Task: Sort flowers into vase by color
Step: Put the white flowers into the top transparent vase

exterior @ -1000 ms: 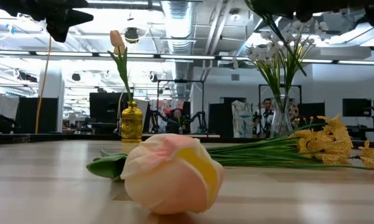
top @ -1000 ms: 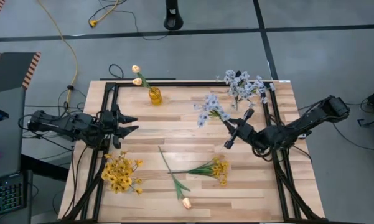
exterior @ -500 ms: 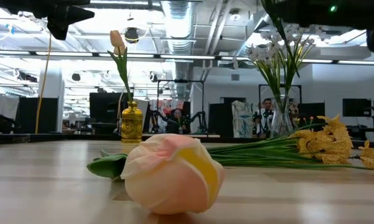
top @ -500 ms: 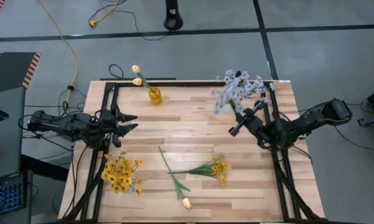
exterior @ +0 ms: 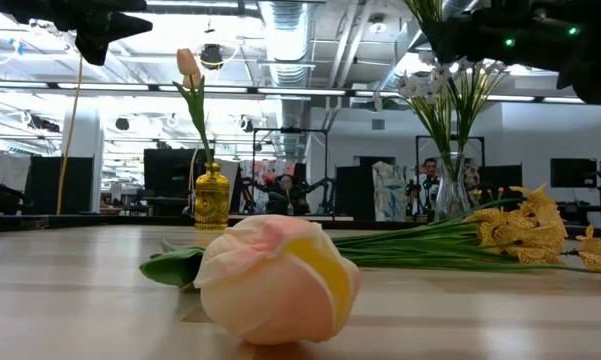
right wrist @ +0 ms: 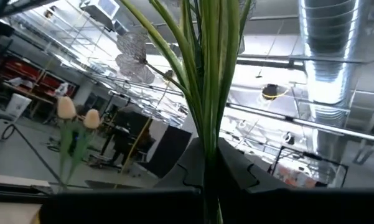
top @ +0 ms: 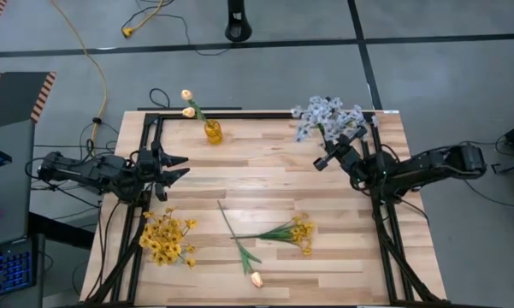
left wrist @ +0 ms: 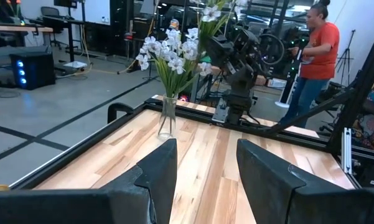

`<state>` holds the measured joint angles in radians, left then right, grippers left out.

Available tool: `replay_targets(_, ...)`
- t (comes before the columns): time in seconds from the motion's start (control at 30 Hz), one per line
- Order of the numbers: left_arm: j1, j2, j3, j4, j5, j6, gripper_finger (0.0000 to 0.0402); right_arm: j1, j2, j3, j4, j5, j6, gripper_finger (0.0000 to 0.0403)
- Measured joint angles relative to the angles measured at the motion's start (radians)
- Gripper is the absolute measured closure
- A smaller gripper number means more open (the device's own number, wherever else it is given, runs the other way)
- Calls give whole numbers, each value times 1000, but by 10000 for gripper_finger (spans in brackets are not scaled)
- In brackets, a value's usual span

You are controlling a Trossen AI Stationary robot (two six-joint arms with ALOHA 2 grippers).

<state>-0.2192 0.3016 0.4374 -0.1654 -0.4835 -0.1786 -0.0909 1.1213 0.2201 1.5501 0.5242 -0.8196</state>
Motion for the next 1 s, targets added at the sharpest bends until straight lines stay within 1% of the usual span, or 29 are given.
replay_targets(0.23,0,0,0,0,0,-1,249,-88,0,0,-7,-69,25,360)
replay_targets(0.43,0,0,0,0,-3,-2,249,-163,8,0,-27,-170,105,360)
replay_targets(0.67,0,0,0,-1,-28,-10,249,-193,14,-1,-37,-179,113,360)
replay_targets(0.87,0,0,0,0,-29,-20,249,-193,14,-57,17,-185,124,360)
replay_targets(1.0,0,0,0,0,-29,-22,249,-197,15,-68,16,-187,124,360)
